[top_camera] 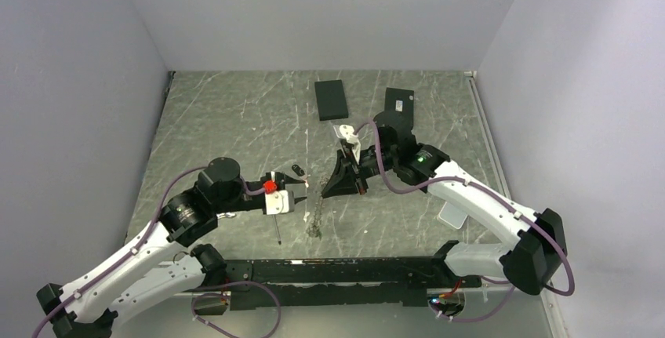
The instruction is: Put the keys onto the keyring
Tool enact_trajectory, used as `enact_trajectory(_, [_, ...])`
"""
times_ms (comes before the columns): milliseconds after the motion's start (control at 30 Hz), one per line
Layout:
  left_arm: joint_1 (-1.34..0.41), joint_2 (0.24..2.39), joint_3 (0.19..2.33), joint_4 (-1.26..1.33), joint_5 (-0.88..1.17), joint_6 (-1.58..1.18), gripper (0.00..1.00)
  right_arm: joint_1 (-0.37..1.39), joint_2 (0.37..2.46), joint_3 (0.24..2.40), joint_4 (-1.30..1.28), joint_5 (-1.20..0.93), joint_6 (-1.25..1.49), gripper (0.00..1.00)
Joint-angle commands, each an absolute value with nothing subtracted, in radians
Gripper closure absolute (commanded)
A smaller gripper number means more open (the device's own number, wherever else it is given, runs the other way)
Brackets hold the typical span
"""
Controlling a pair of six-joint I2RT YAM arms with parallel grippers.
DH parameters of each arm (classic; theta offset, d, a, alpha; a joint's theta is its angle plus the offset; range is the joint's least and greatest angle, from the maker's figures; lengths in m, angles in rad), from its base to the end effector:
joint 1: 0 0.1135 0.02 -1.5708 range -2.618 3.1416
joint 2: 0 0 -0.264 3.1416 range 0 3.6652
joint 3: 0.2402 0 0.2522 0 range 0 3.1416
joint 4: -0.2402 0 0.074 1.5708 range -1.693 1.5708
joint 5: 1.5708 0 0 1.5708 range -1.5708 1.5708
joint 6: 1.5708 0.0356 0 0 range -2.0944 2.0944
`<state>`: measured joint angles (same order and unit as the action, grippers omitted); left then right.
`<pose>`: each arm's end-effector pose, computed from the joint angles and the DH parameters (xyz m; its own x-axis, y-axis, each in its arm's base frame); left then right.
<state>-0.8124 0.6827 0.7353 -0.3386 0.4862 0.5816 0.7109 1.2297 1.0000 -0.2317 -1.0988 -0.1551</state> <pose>0.0965 -0.1260 0.3231 0.3598 0.3264 -0.8741 0.9005 0.1236 0.4169 0.1798 0.1967 0.3248 -0.1941 -0.2598 -0.9459 -0.9423 -0.2186 0.2534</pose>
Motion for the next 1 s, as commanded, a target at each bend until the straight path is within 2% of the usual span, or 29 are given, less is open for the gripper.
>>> enact_trajectory(0, [-0.813, 0.672, 0.757, -0.250, 0.564, 0.556, 0.58, 0.735, 1.192, 1.046, -0.230, -1.185, -0.210, 1.00])
enact_trajectory(367, [-0.812, 0.745, 0.768, -0.243, 0.727, 0.478, 0.62, 0.759, 1.178, 1.051, -0.215, -1.224, -0.204, 1.00])
enact_trajectory(867, [-0.813, 0.774, 0.752, -0.173, 0.772, 0.447, 0.65, 0.764, 1.165, 1.048, -0.189, -1.247, -0.194, 1.00])
enact_trajectory(967, [-0.813, 0.769, 0.749, -0.158, 0.783, 0.429, 0.69, 0.765, 1.171, 1.050, -0.191, -1.246, -0.194, 1.00])
